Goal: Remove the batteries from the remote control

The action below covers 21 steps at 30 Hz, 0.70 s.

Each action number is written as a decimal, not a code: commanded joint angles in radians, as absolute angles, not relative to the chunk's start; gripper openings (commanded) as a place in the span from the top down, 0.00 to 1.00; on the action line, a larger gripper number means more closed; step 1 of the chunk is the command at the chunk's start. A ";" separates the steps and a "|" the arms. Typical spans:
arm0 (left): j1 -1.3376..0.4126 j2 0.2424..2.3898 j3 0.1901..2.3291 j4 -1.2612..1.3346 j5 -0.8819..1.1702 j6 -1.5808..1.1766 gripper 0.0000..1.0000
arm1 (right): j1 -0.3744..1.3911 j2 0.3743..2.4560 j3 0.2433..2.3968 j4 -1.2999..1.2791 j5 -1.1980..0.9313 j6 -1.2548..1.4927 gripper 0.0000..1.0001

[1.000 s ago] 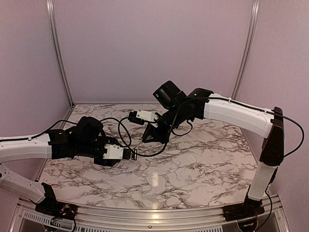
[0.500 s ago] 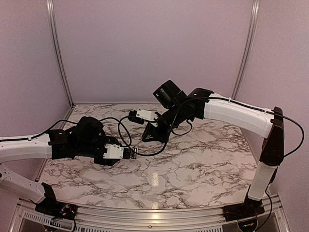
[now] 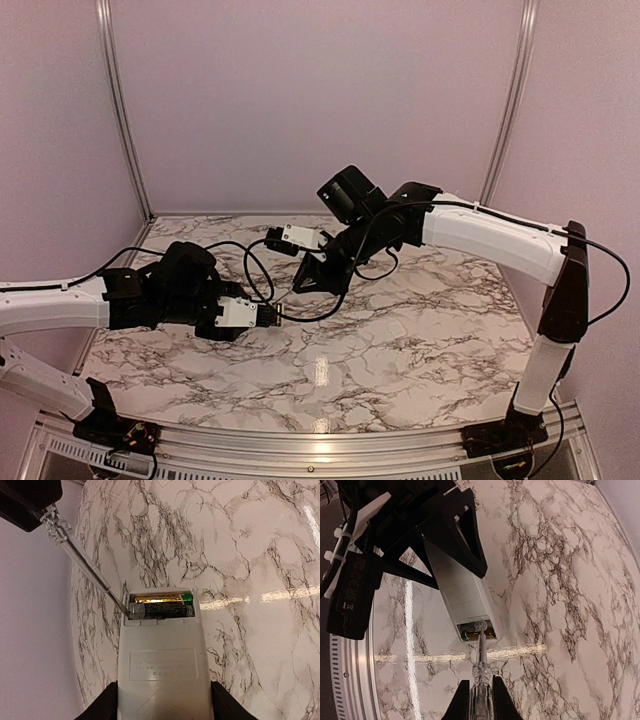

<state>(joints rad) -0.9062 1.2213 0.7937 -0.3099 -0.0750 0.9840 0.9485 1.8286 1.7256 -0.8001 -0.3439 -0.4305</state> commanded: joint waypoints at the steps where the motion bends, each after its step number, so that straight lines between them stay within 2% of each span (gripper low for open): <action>1: -0.906 1.228 0.802 -0.183 -0.116 0.952 1.00 | 0.955 1.811 1.735 -0.847 -0.386 -0.409 1.00; 21: -0.905 1.194 0.783 -0.178 -0.120 0.895 1.00 | 0.969 1.782 1.684 -0.837 -0.358 -0.368 1.00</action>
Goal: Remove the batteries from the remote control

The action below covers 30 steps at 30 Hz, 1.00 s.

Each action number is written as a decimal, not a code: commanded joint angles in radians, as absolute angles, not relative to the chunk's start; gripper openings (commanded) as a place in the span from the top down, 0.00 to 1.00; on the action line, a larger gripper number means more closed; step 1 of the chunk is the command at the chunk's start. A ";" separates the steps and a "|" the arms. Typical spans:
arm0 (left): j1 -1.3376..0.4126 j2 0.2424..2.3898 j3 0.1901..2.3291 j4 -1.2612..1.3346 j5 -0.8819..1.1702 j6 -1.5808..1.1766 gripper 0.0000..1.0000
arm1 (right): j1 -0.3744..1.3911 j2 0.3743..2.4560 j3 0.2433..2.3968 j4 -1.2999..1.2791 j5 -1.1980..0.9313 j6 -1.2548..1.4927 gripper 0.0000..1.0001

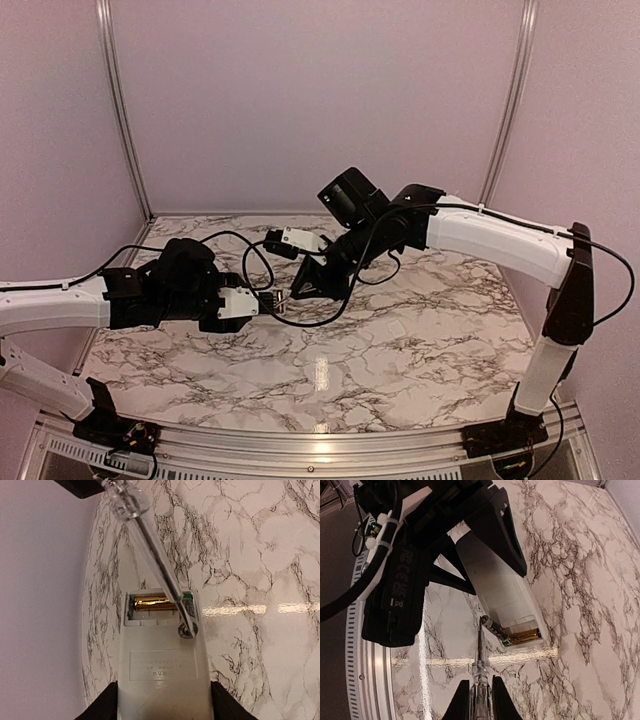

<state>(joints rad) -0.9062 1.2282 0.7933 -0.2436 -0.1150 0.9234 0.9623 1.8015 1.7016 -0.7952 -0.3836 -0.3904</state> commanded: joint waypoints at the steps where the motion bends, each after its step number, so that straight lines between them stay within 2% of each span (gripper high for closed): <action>1: -0.905 1.191 0.782 -0.178 -0.118 0.892 1.00 | 0.970 1.781 1.683 -0.836 -0.354 -0.366 1.00; 18: -0.906 1.153 0.768 -0.194 -0.109 0.856 1.00 | 0.970 1.782 1.672 -0.822 -0.334 -0.330 1.00; 30: -0.906 1.100 0.742 -0.182 -0.116 0.657 1.00 | 0.970 1.730 1.568 -0.690 -0.334 -0.307 1.00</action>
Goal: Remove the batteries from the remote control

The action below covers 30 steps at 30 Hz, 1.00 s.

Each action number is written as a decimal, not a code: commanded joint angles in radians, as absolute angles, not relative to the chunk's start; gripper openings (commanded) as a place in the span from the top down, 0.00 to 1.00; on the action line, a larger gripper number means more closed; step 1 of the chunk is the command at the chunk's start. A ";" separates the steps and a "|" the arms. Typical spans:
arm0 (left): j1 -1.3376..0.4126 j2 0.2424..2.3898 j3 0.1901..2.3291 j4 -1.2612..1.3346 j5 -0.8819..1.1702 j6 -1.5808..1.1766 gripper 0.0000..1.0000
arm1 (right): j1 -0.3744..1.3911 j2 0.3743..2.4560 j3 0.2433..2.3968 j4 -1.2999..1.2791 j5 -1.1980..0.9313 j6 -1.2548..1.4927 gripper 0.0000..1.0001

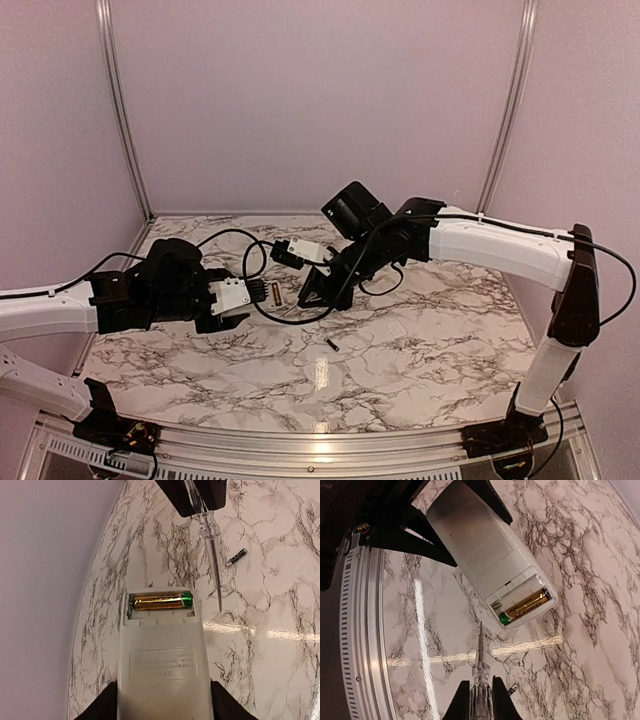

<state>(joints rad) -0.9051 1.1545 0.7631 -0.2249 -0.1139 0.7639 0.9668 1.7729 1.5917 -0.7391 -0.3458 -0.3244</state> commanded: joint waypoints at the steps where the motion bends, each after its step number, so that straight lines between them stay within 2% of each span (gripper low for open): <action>1: -0.905 1.094 0.736 -0.182 -0.123 0.645 1.00 | 0.969 1.726 1.564 -0.683 -0.337 -0.305 1.00; 14: -0.905 1.009 0.671 -0.169 -0.155 0.527 1.00 | 0.970 1.653 1.536 -0.605 -0.312 -0.216 1.00; 30: -0.904 0.991 0.684 -0.035 -0.260 0.410 1.00 | 0.969 1.511 1.441 -0.450 -0.090 -0.007 1.00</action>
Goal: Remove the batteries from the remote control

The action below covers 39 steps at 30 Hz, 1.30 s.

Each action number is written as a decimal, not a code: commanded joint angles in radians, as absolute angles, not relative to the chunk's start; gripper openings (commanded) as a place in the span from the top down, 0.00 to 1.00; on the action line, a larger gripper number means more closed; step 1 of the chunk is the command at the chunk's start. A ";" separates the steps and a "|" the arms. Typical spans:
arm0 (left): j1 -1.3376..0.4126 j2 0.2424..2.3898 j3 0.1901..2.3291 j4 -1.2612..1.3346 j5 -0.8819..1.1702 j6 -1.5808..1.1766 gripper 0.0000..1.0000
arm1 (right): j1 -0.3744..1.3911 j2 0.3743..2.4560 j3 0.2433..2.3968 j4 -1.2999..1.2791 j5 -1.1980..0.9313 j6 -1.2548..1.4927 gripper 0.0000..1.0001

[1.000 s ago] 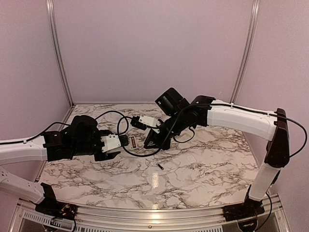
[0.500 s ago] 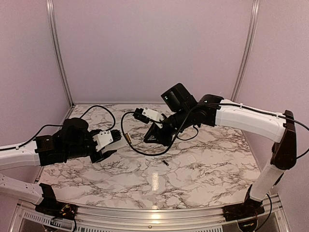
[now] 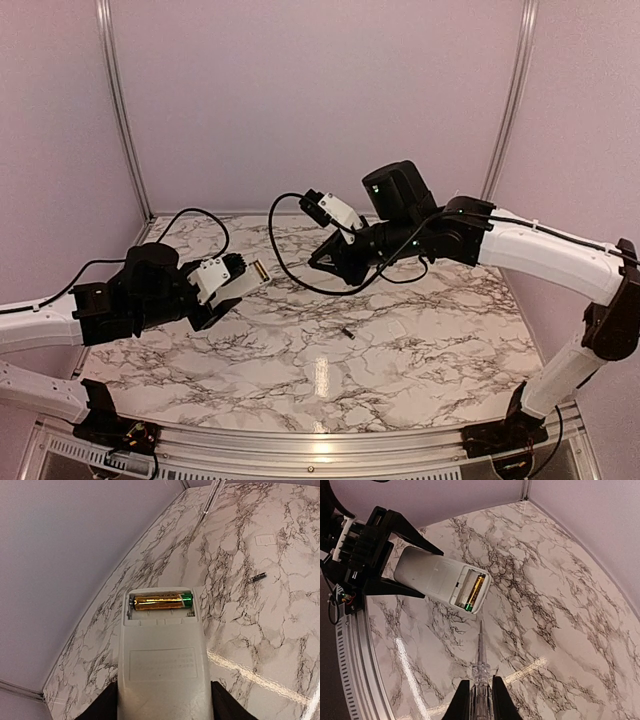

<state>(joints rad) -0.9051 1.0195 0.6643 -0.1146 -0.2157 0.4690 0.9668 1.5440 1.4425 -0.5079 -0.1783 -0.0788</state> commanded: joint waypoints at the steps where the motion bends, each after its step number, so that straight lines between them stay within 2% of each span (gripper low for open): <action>1: -0.904 0.984 0.679 -0.020 -0.253 0.401 1.00 | 0.969 1.504 1.439 -0.445 -0.077 0.014 1.00; 7: -0.904 0.930 0.628 0.084 -0.194 0.347 1.00 | 0.970 1.459 1.426 -0.434 -0.027 0.099 1.00; 13: -0.904 0.949 0.626 0.064 -0.154 0.362 1.00 | 0.970 1.434 1.424 -0.446 -0.030 0.154 1.00; 17: -0.904 0.941 0.605 0.104 -0.201 0.354 1.00 | 0.969 1.425 1.430 -0.445 -0.032 0.193 1.00; 22: -0.904 0.944 0.578 0.133 -0.164 0.383 1.00 | 0.969 1.441 1.465 -0.456 -0.036 0.239 1.00; 31: -0.904 0.968 0.586 0.115 -0.125 0.367 1.00 | 0.969 1.503 1.627 -0.653 -0.152 0.329 1.00; 39: -0.904 1.051 0.641 0.086 -0.114 0.364 1.00 | 0.969 1.536 1.690 -0.728 -0.184 0.383 1.00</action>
